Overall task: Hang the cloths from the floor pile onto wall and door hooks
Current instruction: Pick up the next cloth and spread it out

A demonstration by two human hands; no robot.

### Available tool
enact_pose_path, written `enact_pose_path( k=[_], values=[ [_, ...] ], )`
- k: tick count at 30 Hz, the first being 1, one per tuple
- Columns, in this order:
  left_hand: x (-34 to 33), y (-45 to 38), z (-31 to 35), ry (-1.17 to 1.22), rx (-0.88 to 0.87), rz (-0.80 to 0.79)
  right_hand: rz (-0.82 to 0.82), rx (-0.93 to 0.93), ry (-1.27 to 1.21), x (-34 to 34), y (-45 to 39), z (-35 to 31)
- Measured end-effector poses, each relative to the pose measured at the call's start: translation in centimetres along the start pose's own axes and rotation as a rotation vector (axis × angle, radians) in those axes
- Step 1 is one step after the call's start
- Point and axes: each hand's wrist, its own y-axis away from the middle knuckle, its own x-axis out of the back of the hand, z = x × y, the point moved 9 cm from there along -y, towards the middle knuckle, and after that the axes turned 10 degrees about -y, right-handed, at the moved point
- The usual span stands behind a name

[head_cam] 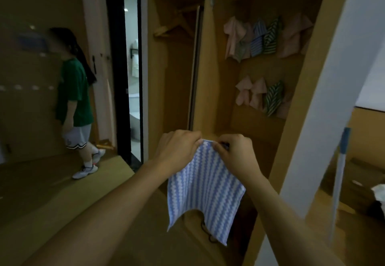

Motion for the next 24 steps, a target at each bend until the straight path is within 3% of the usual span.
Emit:
enact_pose_path(
  k=[13, 24],
  values=[
    [-11.2, -18.2, -6.3, 0.106, 0.016, 0.094, 0.085, -0.017, 0.063, -2.4, -17.4, 10.3],
    [-14.9, -35.9, -11.2, 0.259, -0.171, 0.177, 0.256, -0.080, 0.129, -1.6, -32.9, 15.8]
  ],
)
